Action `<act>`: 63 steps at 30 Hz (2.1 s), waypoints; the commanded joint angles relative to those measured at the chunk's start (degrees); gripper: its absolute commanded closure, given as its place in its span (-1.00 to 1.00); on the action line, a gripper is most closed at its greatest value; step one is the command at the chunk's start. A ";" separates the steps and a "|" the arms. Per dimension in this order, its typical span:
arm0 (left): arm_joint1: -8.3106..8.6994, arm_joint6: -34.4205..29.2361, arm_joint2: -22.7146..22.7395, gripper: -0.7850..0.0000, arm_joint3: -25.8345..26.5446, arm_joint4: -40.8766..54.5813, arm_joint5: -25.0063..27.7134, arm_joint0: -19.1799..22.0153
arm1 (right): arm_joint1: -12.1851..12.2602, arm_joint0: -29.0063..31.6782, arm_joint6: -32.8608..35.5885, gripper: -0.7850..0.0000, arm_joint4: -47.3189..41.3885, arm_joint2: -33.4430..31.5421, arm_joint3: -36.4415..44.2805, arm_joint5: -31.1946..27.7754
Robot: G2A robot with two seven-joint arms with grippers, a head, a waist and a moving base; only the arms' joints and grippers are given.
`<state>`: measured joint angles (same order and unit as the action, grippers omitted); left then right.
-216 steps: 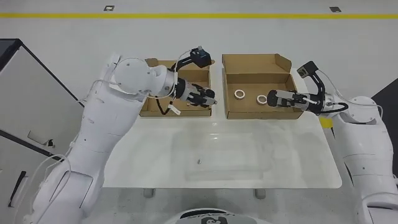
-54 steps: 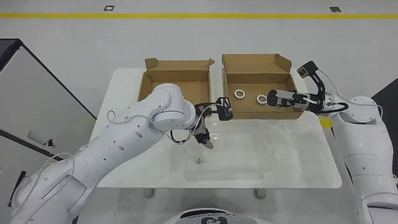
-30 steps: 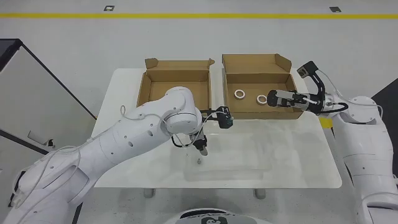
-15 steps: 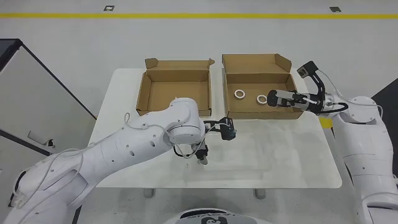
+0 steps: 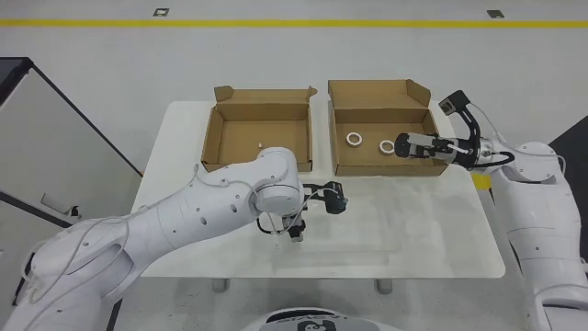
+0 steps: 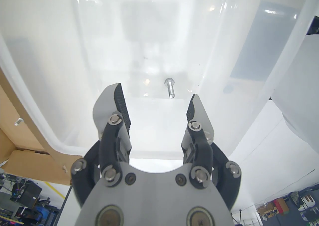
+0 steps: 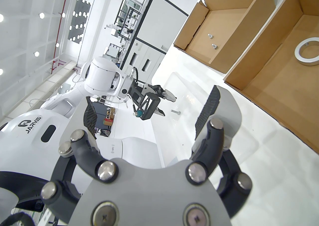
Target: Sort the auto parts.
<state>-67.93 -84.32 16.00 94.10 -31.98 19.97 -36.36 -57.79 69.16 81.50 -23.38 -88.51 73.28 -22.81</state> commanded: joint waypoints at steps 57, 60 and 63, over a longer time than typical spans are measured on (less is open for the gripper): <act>-3.28 -0.16 -5.93 1.00 -3.34 7.65 -0.16 5.83 | 0.00 0.00 0.00 -1.00 -0.02 0.00 0.00 0.00; -2.52 -0.03 -5.00 1.00 -0.74 9.56 -0.03 7.71 | 0.00 0.00 0.00 -1.00 -0.02 0.00 0.00 0.00; -1.56 -0.25 -3.75 1.00 1.82 11.29 -0.26 9.70 | 0.00 0.00 0.00 -1.00 -0.02 0.00 0.00 0.00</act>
<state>-69.73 -84.51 11.87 95.35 -21.18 19.78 -27.11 -57.79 69.16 81.50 -23.38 -88.51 73.28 -22.81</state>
